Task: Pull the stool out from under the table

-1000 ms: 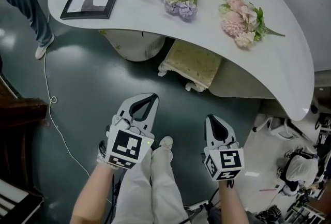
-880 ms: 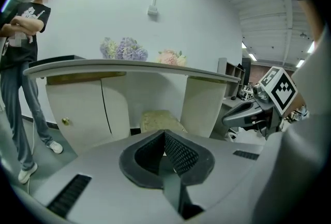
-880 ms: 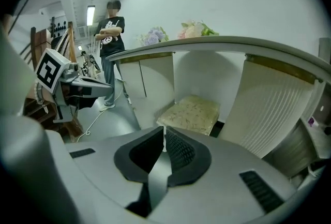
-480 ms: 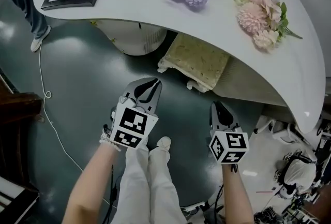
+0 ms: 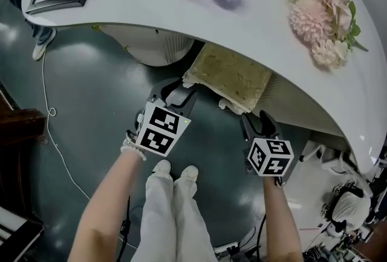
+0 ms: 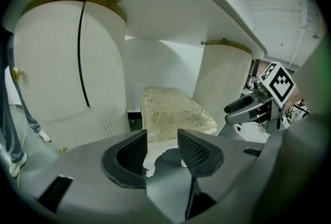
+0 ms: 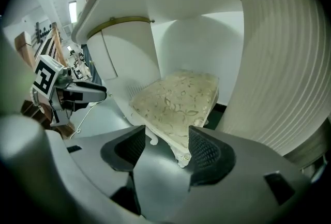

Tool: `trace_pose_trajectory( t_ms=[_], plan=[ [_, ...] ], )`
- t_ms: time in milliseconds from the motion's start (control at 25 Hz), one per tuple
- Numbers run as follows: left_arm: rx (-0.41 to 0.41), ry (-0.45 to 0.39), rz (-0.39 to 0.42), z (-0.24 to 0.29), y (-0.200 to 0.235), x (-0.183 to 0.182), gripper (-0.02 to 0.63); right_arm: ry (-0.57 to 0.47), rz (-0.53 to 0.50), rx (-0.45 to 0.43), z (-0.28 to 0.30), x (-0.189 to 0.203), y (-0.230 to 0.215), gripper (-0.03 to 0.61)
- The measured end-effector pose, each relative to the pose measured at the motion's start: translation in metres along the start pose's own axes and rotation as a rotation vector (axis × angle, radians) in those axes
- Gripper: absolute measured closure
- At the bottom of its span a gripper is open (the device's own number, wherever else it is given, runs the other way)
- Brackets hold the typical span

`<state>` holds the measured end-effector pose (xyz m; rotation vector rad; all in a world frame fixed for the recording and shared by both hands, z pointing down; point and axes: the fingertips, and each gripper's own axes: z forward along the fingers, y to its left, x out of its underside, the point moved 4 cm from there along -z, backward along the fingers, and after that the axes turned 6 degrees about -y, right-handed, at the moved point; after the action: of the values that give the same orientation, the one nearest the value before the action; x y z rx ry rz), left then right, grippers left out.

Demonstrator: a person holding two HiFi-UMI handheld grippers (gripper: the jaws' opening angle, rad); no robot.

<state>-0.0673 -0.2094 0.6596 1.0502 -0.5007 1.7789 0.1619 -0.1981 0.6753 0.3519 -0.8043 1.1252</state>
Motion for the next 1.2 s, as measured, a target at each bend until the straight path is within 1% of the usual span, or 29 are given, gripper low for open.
trace_pose_trajectory(
  t_ms=[120, 280, 360, 440, 560, 840, 880, 920, 1200],
  plan=[
    [-0.004, 0.037, 0.013, 0.025, 0.008, 0.007, 0.414, 0.027, 0.015, 0.013, 0.018, 0.008, -0.012, 0.311],
    [0.007, 0.104, 0.086, 0.053, 0.015, 0.015, 0.389, 0.036, 0.052, 0.020, 0.038, 0.015, -0.026, 0.301],
    [0.020, 0.130, 0.101, 0.064, 0.016, 0.019, 0.374, 0.041, 0.052, 0.018, 0.046, 0.018, -0.030, 0.295],
    [0.020, 0.143, 0.096, 0.074, 0.018, 0.022, 0.362, 0.043, 0.054, 0.012, 0.054, 0.020, -0.032, 0.288],
    [0.013, 0.143, 0.064, 0.085, 0.022, 0.026, 0.345, 0.050, 0.058, 0.001, 0.063, 0.023, -0.031, 0.287],
    [0.063, 0.141, -0.029, 0.096, 0.023, 0.032, 0.342, 0.056, 0.063, 0.009, 0.069, 0.027, -0.032, 0.288],
    [0.070, 0.143, -0.030, 0.097, 0.022, 0.032, 0.347, 0.056, 0.068, 0.011, 0.069, 0.027, -0.031, 0.288],
    [0.075, 0.146, -0.025, 0.097, 0.021, 0.032, 0.367, 0.056, 0.073, 0.012, 0.070, 0.027, -0.031, 0.288],
    [0.070, 0.177, 0.002, 0.095, 0.020, 0.034, 0.377, 0.051, 0.077, 0.034, 0.068, 0.028, -0.028, 0.290]
  ],
)
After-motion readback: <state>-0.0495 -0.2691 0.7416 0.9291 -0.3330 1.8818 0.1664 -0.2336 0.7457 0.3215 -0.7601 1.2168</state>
